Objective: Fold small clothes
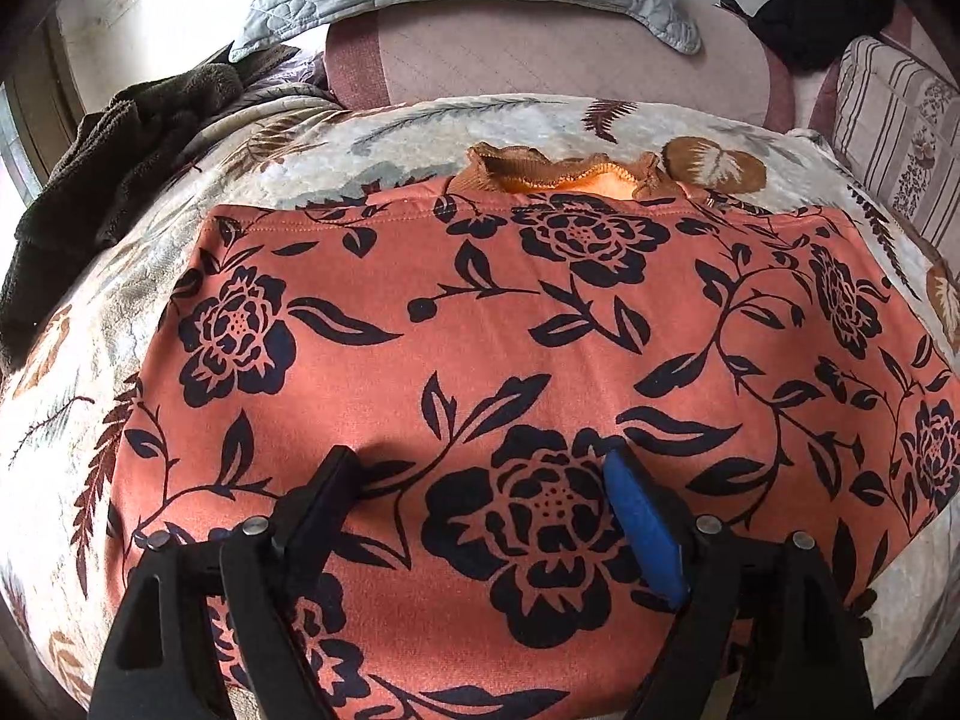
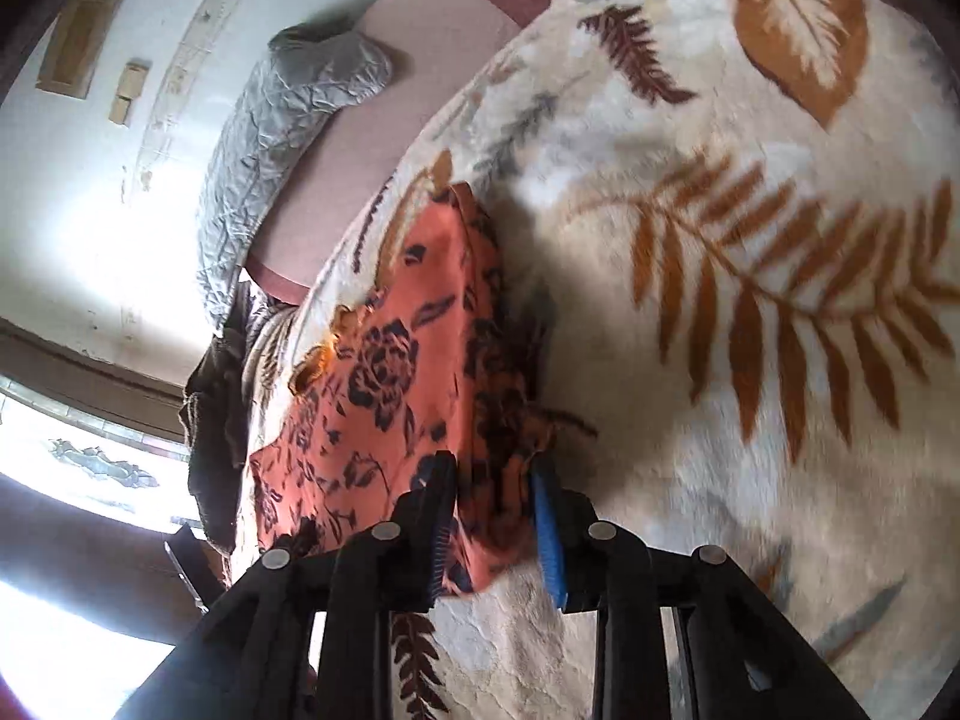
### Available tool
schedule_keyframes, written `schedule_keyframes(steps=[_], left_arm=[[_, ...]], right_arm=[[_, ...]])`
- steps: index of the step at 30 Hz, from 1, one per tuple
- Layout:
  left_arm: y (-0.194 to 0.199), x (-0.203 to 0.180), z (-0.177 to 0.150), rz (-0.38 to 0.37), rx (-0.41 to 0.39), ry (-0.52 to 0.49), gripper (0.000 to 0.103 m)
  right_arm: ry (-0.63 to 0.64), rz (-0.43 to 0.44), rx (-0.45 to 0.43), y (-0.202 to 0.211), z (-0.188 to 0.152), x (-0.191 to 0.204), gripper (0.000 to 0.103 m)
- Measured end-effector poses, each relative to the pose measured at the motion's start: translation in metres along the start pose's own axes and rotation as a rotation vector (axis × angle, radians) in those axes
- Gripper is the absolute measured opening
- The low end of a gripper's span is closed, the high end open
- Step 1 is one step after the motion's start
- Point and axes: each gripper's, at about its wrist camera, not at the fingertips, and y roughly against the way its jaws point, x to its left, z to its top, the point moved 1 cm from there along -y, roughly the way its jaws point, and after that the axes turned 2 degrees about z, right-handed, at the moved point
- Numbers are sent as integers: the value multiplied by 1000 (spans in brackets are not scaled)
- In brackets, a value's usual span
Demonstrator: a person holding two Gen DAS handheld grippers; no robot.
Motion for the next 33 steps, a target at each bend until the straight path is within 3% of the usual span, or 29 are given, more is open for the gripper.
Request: schedule_keyframes(steps=[2, 3, 5, 8, 9, 10, 11, 12, 15, 16, 17, 18, 19, 20, 21, 22, 24, 26, 27, 29, 31, 33], left_arm=[[-1, 0, 0, 0, -5, -5, 85], [-1, 0, -1, -3, -9, -5, 85], [0, 1, -3, -11, -15, -4, 86], [-1, 3, -2, -27, -18, -1, 87], [-1, 4, -3, -30, -18, -1, 87], [-1, 4, -3, -34, -20, -4, 87], [-1, 5, -3, -40, -24, -5, 88], [-2, 6, -3, -47, -26, -6, 88], [-3, 8, -4, -70, -39, -11, 89], [-3, 9, -4, -74, -44, -9, 90], [-4, 8, -5, -71, -47, -12, 90], [-3, 8, -4, -69, -44, -16, 90], [-1, 8, -3, -73, -34, -20, 90], [3, 12, -2, -91, -30, -16, 90], [9, 19, -1, -107, -40, 4, 90], [16, 29, -1, -106, -61, 30, 90], [28, 54, -2, -84, -92, 92, 90], [28, 85, -7, -78, -77, 159, 90], [21, 100, -12, -62, -32, 194, 90], [5, 133, -23, -37, 56, 278, 84], [15, 159, -28, -128, 39, 365, 71], [25, 175, -25, -158, 41, 412, 71]], right_arm=[[47, 31, 31, -18, 31, 7, 36], [65, 19, 46, -29, 46, 9, 55], [90, -15, 87, -57, 73, 13, 82], [123, -70, 158, -98, 98, 19, 82], [146, -74, 191, -110, 101, 23, 77], [175, -97, 201, -118, 103, 29, 64], [194, -97, 246, -126, 101, 35, 10], [237, -144, 237, -127, 99, 47, 12], [368, -309, 76, -108, 88, 74, 10], [344, -370, 55, -112, 87, 66, 11], [301, -404, 96, -124, 89, 53, 17], [251, -395, 120, -130, 89, 41, 21], [227, -386, 82, -122, 90, 39, 25], [207, -388, 56, -112, 90, 41, 35], [196, -407, 22, -100, 89, 45, 56], [203, -426, -25, -87, 85, 51, 66], [228, -404, -108, -62, 72, 68, 69], [230, -299, -113, -42, 48, 81, 70], [227, -235, -104, -38, 34, 89, 75], [235, -121, -44, -42, 0, 97, 77], [181, -100, 12, -50, -30, 88, 77], [144, -101, 72, -66, -55, 76, 77]])
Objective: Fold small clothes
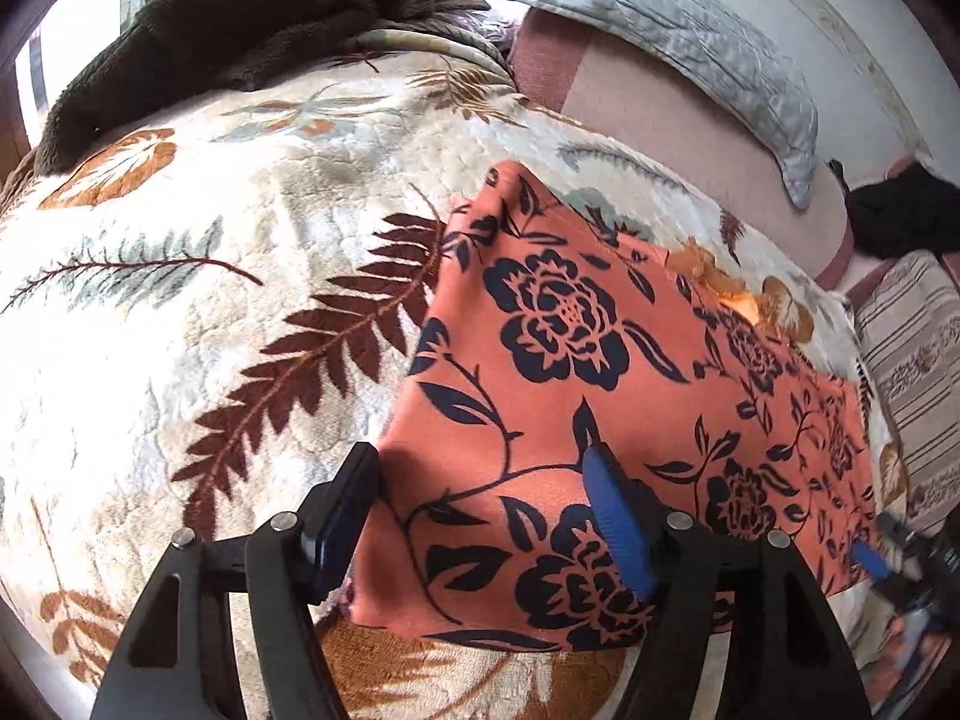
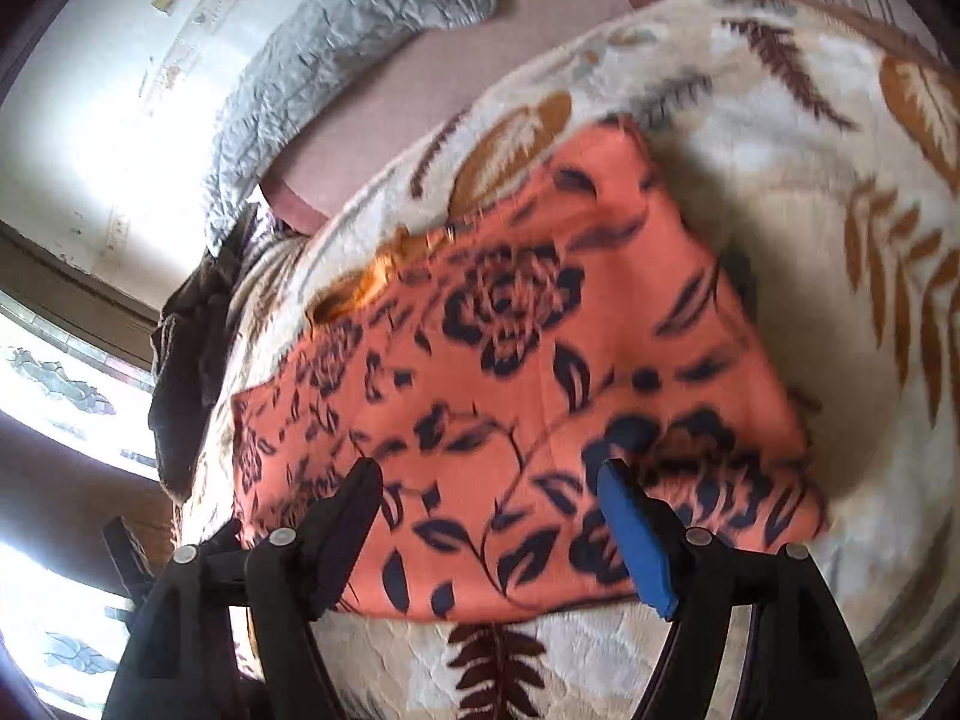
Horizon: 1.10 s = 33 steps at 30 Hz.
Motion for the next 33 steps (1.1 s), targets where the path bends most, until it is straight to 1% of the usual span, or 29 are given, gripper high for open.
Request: schedule_keyframes(steps=[2, 4, 8, 10, 12, 13, 14, 15, 16, 17, 18, 20, 22, 23, 24, 25, 26, 28, 30, 31, 33], left_arm=[[6, 8, 13, -24, -8, 17, 71], [2, 11, 30, -37, -3, 15, 71], [-29, -1, 75, -62, 32, -37, 71], [-51, -7, 98, -46, 60, -62, 70], [-73, -6, 115, 17, 70, -61, 42], [-87, -1, 121, 61, 98, -56, 19], [-98, 6, 125, 66, 125, -25, 19], [-102, 14, 128, 41, 121, 15, 19], [-100, 19, 130, 58, 96, 26, 18], [-96, 21, 129, 133, 70, 14, 4], [-94, 27, 128, 180, 55, 17, 1], [-88, 42, 123, 161, 44, 73, 1], [-76, 48, 119, 157, 22, 82, 3], [-65, 47, 115, 167, -3, 81, 19], [-54, 46, 111, 162, -26, 79, 32], [-41, 44, 105, 144, -52, 78, 54], [-27, 40, 98, 123, -83, 73, 66], [-3, 25, 83, 97, -125, 18, 68], [12, 5, 65, 56, -139, -60, 70], [16, -4, 54, 40, -142, -85, 72], [15, -18, 30, 24, -111, -138, 72]], right_arm=[[8, -14, -23, -5, -14, -1, 77], [27, -20, -59, -3, -20, 2, 77], [28, -1, -79, -6, -18, 3, 77], [40, 5, -85, -7, -19, 3, 77], [39, 13, -92, -5, -22, 0, 77], [34, 23, -96, -4, -23, -3, 77], [29, 32, -100, -3, -23, -4, 77], [23, 40, -102, -2, -23, -6, 77], [15, 49, -102, -1, -23, -8, 77], [6, 58, -104, -1, -22, -10, 77], [-1, 62, -104, 0, -21, -12, 77], [-18, 67, -112, 1, -20, -15, 77], [-30, 82, -116, 2, -19, -16, 77], [-26, 84, -123, 3, -19, -15, 77], [-23, 90, -132, 6, -20, -13, 77], [-22, 99, -142, 8, -21, -12, 77], [-20, 108, -153, 12, -22, -11, 77], [-22, 128, -177, 20, -24, -9, 77], [-42, 178, -181, 25, -24, -12, 81], [-74, 185, -173, 24, -23, -18, 82], [-171, 110, -167, 20, -21, -41, 81]])
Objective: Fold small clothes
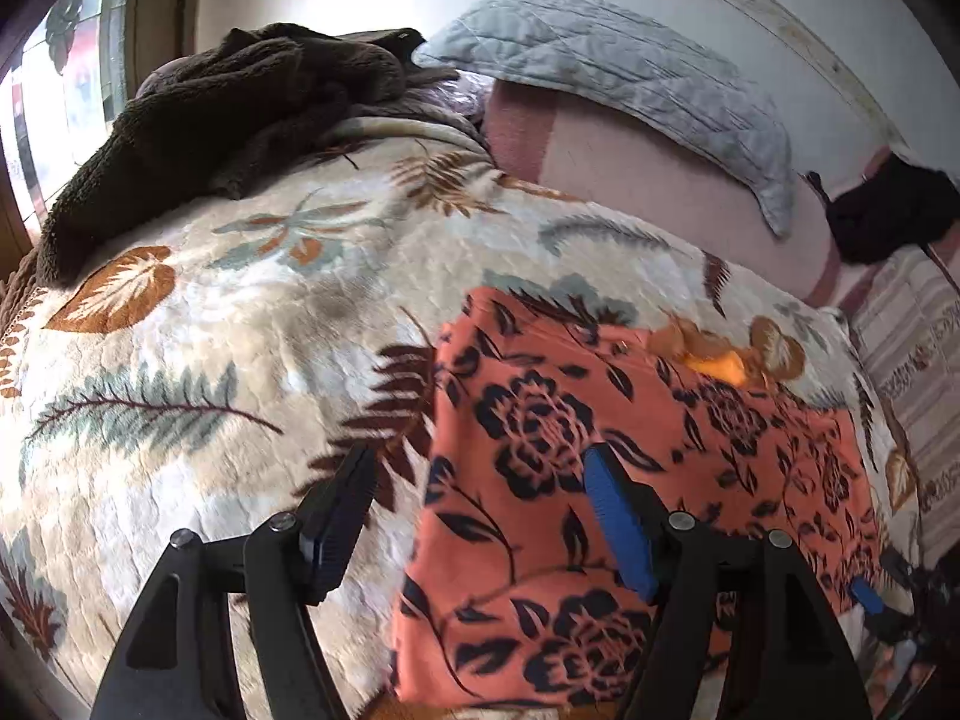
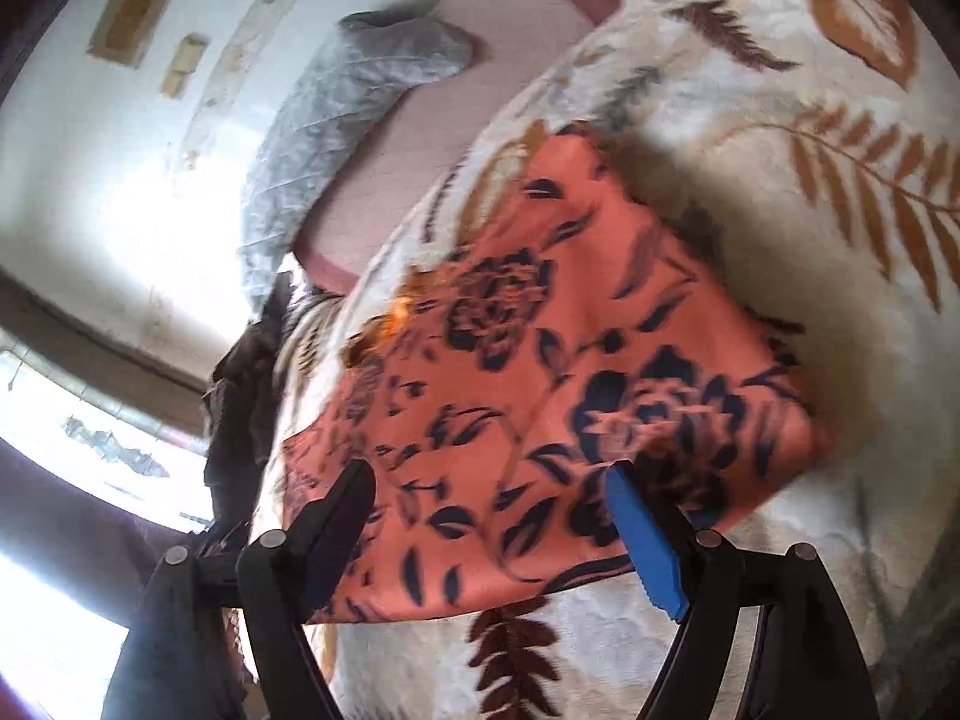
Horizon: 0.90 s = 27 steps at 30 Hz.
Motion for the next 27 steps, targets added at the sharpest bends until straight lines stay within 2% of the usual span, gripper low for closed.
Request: schedule_keyframes(steps=[1, 3, 5, 9, 14, 18, 20, 22, 24, 26, 27], left_arm=[[-4, -7, -10, 20, 21, -29, 72], [-15, -15, -31, 87, 69, -69, 72], [-22, -16, -47, 107, 119, -82, 72], [-16, -21, -54, 115, 80, -103, 72], [-16, -27, -53, 104, 74, -106, 72], [-20, -24, -51, 94, 73, -97, 72], [-20, -21, -50, 90, 70, -99, 72], [-20, -17, -49, 81, 71, -92, 72], [-19, -13, -49, 72, 69, -81, 72], [-17, -10, -48, 67, 66, -65, 72], [-15, -9, -48, 57, 60, -60, 72]], right_arm=[[-68, -19, -20, 4, 2, -14, 80], [-155, 24, -60, 19, 5, -27, 80], [-120, -20, -97, 33, 7, -22, 80], [-22, 58, 9, 18, 19, 13, 82], [36, 203, 208, -60, 49, 67, 83], [-14, 161, 278, -133, 84, 65, 83], [-95, 158, 197, -141, 107, 51, 82], [-183, 155, 75, -125, 125, 37, 81], [-161, 53, -15, -102, 136, 30, 83], [-134, -16, -38, -78, 138, 21, 83], [-123, -17, -35, -65, 134, 17, 83]])
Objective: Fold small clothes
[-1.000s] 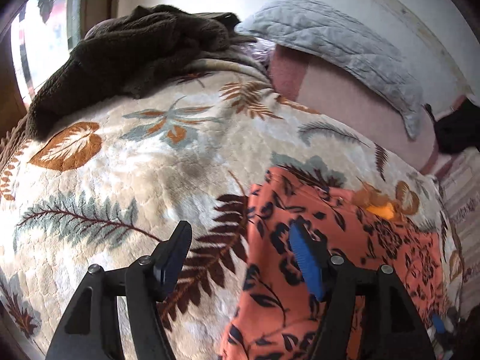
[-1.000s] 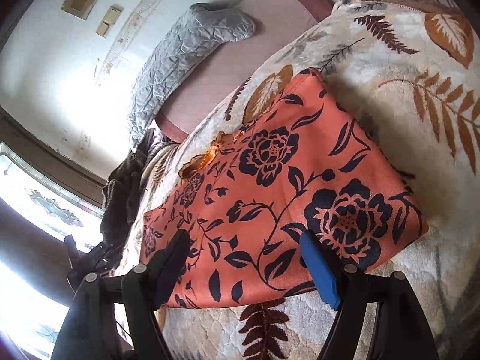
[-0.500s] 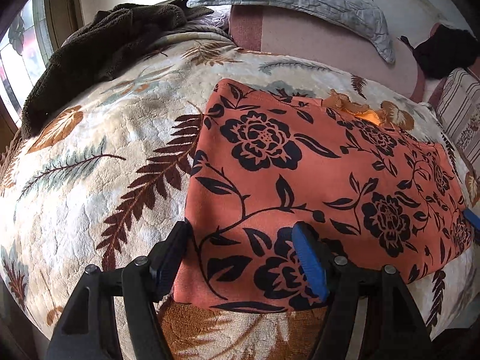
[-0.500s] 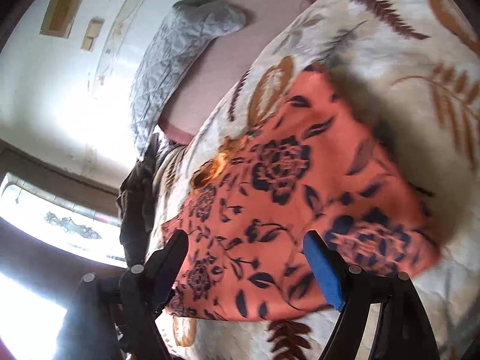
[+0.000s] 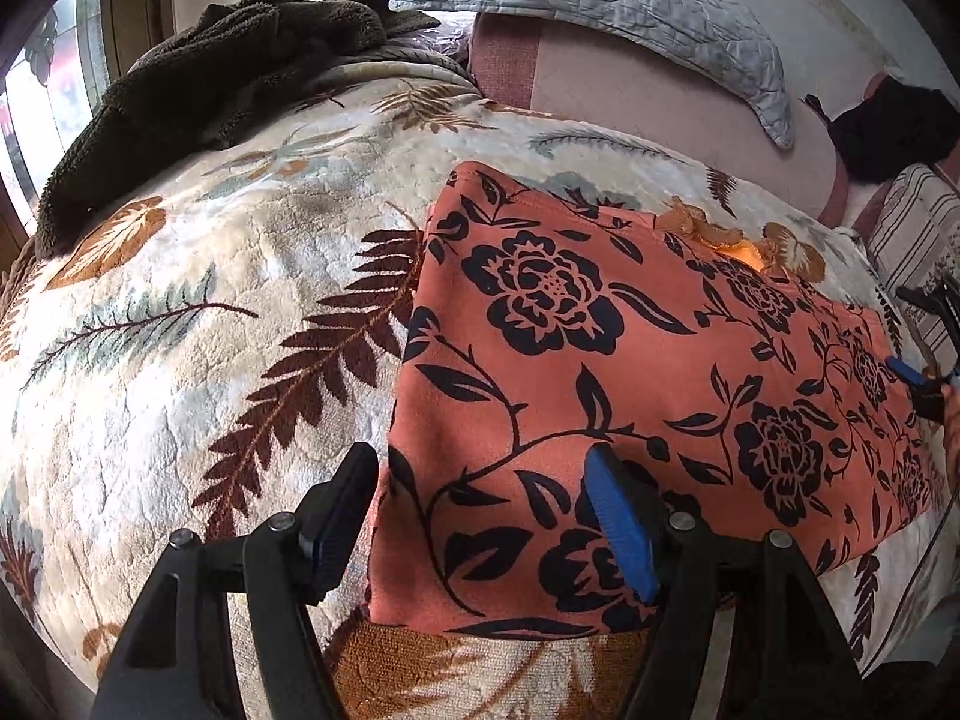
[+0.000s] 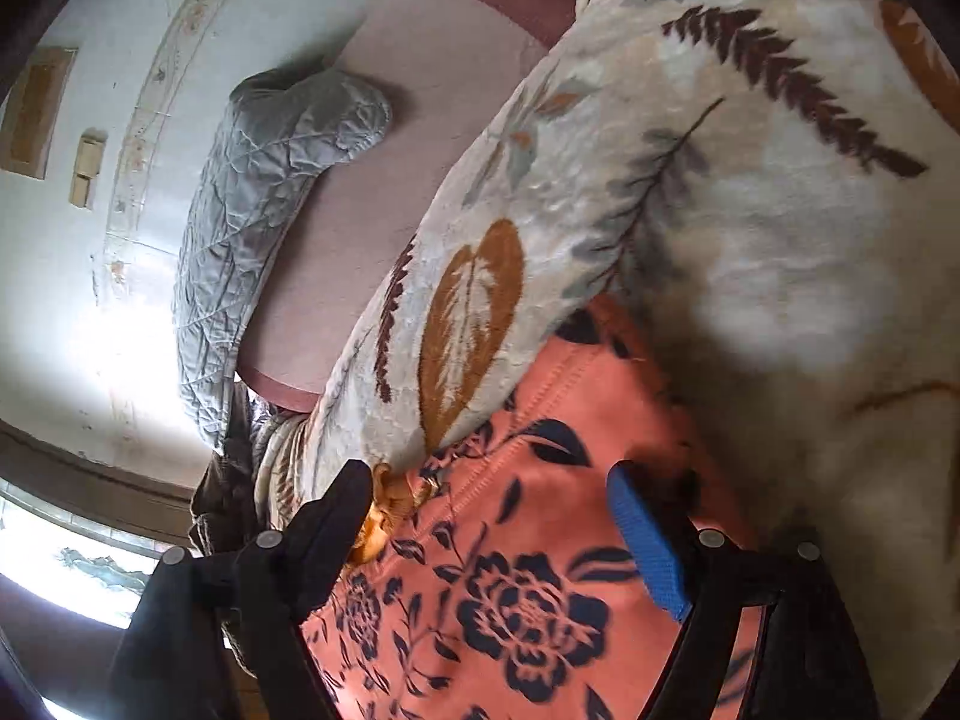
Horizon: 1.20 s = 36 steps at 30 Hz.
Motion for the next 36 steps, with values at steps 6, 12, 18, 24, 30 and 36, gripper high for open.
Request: schedule_keyframes(steps=[6, 12, 18, 24, 30, 36], left_arm=[[21, -8, -3, -47, -73, -1, 72], [33, -25, -20, -56, -91, -58, 78], [17, -7, -36, -3, -60, -23, 78], [20, 0, -37, 6, -78, 12, 78], [20, 2, -37, 37, -111, 33, 78], [20, 3, -35, 44, -130, 35, 78]], right_arm=[[78, 78, 64, 70, -75, -9, 84], [63, -22, 86, 80, -120, -43, 84], [208, -59, 89, 90, -143, -26, 85], [47, 19, 24, 108, -144, -60, 85], [-56, 83, 37, 114, -146, -88, 85], [-152, 127, 29, 103, -132, -92, 86]])
